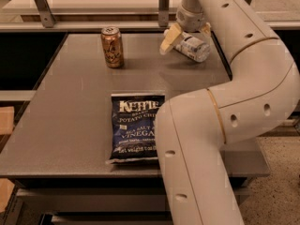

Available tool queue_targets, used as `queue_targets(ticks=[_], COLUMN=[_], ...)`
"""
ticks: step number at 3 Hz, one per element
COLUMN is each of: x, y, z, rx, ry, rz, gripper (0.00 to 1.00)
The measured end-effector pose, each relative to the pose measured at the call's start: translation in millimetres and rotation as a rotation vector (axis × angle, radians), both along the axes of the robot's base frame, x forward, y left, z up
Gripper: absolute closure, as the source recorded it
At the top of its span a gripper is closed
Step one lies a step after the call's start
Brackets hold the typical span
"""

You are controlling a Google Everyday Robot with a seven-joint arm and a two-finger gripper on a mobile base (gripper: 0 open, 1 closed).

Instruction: Move blue plastic bottle near blue chip bag

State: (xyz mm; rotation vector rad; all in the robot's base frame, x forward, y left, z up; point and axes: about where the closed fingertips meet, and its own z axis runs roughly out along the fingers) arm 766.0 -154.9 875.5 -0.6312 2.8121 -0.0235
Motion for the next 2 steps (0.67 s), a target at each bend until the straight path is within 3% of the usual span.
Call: queue_targets(ticks=[2], x=[10.5], y=[3.0], z=[-6.1], rx=[0.005], ry=[-0.023], rz=[0.001], gripper=[0.42])
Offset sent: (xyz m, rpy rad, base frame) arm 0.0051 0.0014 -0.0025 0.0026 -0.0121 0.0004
